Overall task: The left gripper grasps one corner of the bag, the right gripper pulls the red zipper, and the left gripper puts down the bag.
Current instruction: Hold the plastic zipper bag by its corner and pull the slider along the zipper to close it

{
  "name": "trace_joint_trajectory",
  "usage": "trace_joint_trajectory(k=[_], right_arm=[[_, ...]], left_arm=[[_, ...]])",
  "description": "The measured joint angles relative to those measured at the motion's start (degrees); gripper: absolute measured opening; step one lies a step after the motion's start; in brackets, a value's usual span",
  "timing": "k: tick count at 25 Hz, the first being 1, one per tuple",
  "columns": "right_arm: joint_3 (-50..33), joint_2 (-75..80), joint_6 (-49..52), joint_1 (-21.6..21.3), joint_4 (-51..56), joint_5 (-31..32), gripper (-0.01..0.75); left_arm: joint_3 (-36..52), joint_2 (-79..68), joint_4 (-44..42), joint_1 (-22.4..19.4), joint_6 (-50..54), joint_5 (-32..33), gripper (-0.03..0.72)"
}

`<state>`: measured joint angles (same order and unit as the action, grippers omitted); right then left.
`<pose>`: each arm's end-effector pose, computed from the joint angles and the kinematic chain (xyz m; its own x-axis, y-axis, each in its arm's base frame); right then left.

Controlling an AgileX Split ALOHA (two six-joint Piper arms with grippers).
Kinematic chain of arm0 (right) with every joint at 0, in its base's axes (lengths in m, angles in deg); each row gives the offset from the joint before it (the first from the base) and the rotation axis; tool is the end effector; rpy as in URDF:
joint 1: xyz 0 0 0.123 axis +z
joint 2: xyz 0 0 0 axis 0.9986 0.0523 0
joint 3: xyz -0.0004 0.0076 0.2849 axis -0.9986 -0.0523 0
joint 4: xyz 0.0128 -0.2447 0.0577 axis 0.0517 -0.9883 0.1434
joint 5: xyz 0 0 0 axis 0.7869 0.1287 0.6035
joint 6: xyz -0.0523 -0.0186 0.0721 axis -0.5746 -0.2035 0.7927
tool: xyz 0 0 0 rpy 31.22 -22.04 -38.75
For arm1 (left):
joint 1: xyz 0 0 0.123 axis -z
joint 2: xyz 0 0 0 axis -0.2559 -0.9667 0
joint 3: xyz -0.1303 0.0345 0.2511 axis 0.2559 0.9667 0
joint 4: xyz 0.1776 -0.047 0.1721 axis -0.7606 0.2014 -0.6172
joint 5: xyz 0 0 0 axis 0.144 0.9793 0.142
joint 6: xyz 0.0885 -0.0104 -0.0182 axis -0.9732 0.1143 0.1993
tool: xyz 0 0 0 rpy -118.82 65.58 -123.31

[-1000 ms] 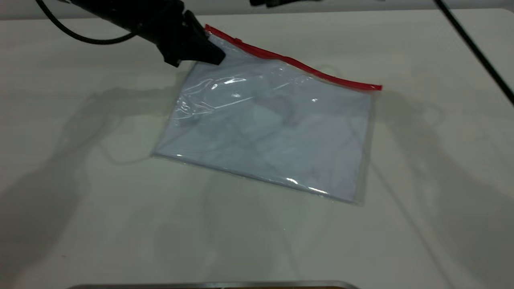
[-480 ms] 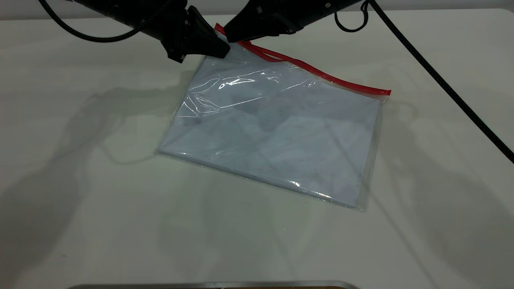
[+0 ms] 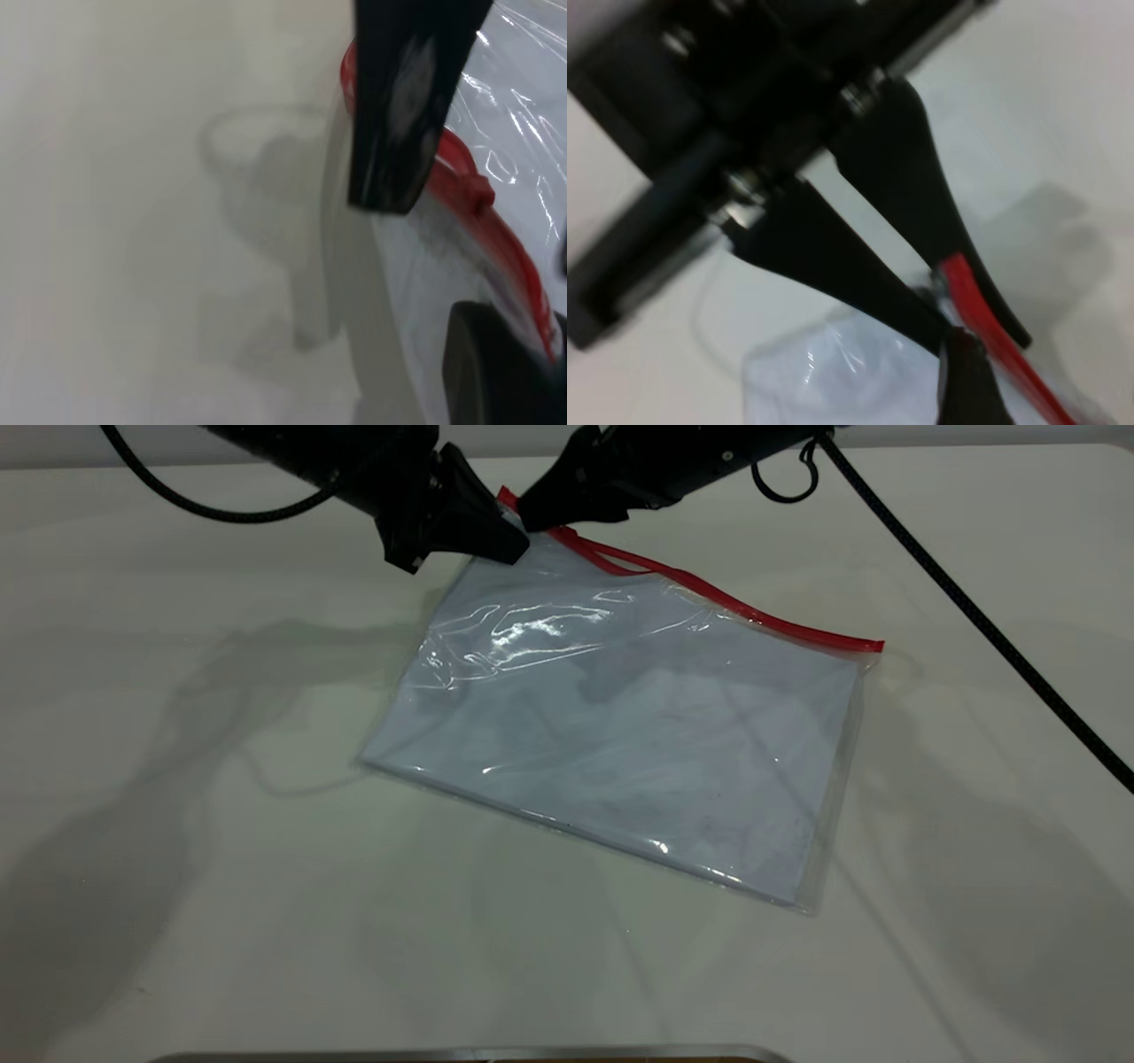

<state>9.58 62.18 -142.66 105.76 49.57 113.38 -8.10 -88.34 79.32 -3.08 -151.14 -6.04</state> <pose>0.4460 0.2131 0.0522 -0.5603 -0.3347 -0.7577 -0.7752 0.5341 0.3373 0.4588 -0.1558 0.0525 -0.0426 0.6767 -0.7351 0.9736 0.1932 0.1214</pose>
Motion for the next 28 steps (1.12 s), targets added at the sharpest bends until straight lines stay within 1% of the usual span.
trace_joint_trajectory(k=[7,12,16,18,26,28], right_arm=[[0.00,0.20,-0.66,-0.45,-0.87,0.00,0.479],[0.00,0.26,-1.15,-0.73,-0.87,0.40,0.442],[0.00,0.26,-1.18,-1.57,-0.87,3.23,0.411],[0.00,0.26,-1.18,-1.87,-0.87,4.62,0.408],[0.04,0.26,-1.18,-2.07,-0.87,5.37,0.404],[0.04,0.26,-1.18,-2.07,-0.87,5.22,0.391]], left_arm=[[0.00,1.64,-0.70,0.18,0.05,-0.18,0.053],[0.05,1.64,-0.70,0.18,0.05,-0.18,0.053],[0.05,1.64,-0.78,0.18,0.05,-0.18,0.053],[0.05,1.64,-0.77,0.18,0.05,-0.24,0.053],[0.05,1.64,-0.84,0.18,0.05,-0.37,0.053],[0.05,1.64,-0.84,0.18,0.05,-0.37,0.053]])
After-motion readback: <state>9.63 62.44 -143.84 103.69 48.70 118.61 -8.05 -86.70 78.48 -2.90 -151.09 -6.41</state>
